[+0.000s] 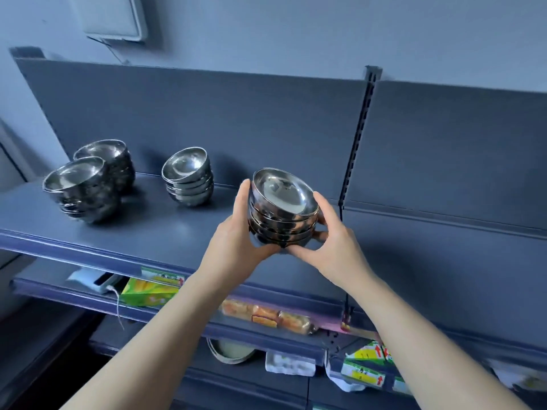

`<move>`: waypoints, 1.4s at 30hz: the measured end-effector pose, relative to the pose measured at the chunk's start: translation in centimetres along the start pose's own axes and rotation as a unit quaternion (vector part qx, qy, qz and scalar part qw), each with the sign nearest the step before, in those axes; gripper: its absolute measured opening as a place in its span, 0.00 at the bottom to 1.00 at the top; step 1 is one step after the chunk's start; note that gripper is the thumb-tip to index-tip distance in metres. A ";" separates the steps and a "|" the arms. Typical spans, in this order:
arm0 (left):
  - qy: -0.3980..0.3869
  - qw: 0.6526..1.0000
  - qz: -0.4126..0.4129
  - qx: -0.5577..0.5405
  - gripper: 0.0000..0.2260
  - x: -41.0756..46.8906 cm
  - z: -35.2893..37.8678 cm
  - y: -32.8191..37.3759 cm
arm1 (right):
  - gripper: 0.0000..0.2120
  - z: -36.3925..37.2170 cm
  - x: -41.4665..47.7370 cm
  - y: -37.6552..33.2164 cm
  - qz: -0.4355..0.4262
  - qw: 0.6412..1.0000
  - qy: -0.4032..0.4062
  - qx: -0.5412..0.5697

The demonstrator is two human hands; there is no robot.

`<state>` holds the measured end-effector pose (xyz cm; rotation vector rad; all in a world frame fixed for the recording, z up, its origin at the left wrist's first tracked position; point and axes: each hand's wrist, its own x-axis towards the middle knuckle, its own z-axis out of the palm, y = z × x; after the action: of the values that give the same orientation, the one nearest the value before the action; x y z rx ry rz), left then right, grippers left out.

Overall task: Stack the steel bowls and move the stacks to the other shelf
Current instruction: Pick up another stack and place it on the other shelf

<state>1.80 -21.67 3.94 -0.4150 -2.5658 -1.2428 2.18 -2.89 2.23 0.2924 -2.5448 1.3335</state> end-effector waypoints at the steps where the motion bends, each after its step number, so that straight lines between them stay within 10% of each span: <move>1: 0.002 1.000 -0.008 0.003 0.54 0.1 -1.2 -1.2 | 0.51 1.5 0.6 -0.6 -0.001 1.000 -0.006 0.004; 36: 0.056 0.991 -0.112 0.048 0.48 4.1 -9.4 -15.5 | 0.52 17.7 11.7 -3.6 0.004 0.988 -0.130 -0.080; 42: 0.081 0.970 -0.089 0.213 0.39 4.0 -10.5 -13.3 | 0.45 15.1 10.8 -5.2 -0.018 0.976 -0.126 -0.175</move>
<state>-5.58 -37.31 2.08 0.0069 -2.6682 -0.7009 -8.49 -18.90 1.37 0.4583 -2.9048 0.8553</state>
